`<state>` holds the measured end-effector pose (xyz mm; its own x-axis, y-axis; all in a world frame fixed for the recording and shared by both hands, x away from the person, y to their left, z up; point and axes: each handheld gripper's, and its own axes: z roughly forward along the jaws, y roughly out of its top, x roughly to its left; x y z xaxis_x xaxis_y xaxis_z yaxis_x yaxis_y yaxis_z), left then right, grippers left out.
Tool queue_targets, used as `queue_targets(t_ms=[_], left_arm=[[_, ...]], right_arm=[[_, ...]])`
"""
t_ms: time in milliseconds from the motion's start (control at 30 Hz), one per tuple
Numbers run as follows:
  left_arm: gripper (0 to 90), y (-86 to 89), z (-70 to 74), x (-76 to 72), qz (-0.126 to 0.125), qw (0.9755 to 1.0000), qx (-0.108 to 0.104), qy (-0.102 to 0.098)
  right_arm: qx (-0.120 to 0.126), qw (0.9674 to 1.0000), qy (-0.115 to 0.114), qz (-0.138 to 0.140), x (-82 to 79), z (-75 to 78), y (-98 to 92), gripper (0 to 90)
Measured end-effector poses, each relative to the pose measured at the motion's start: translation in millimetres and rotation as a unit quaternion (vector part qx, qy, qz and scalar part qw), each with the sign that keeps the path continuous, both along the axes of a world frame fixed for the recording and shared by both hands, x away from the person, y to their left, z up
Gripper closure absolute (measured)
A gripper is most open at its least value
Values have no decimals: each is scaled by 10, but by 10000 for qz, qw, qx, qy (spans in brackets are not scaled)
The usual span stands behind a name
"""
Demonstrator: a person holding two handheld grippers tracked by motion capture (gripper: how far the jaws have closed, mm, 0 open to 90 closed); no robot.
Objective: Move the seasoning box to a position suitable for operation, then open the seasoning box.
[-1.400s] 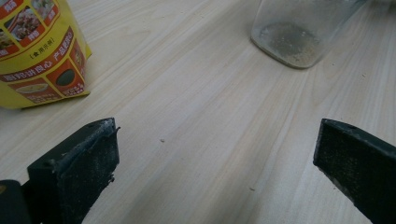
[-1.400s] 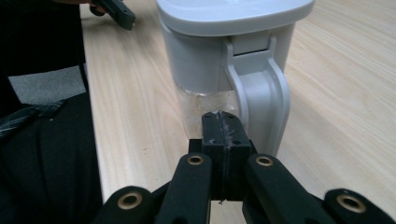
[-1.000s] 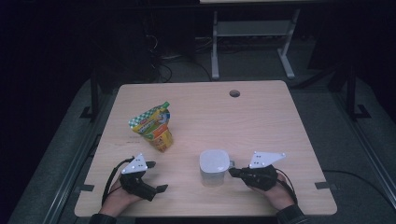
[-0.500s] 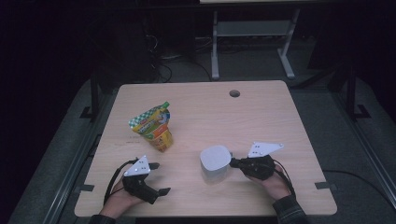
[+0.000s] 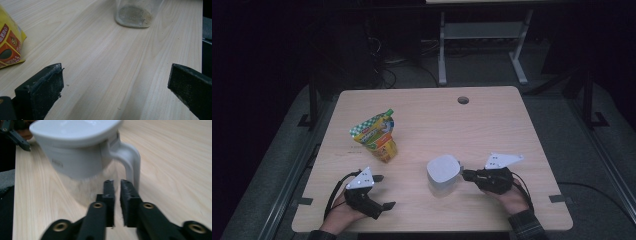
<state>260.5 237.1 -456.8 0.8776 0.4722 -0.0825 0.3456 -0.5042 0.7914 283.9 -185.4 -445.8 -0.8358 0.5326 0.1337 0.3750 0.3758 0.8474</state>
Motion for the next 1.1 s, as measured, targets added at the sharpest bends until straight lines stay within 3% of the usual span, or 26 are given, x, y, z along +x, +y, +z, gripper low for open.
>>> queue_targets(t_ms=[67,233,467,767,867,1100], left_arm=[[0,-6,-2,-1,-9,10000,9,5],[0,-30,-4,1,-28,10000,6,22],[0,-41,-7,13,-27,10000,6,55],[0,-55,7,33,7,9999,2,123],[0,-55,29,36,1,10000,-14,91],[0,-111,97,69,-11,10000,-49,76]], right_arm=[[-24,10000,54,-57,-41,-17,-59,725],[-117,9991,174,-378,-120,-68,-200,506],[-199,9967,152,-778,-246,-137,-394,343],[-57,9925,124,-1215,-392,-174,-549,233],[-86,9921,171,-1242,-400,-189,-544,214],[-49,9924,18,-1231,-385,-168,-525,198]])
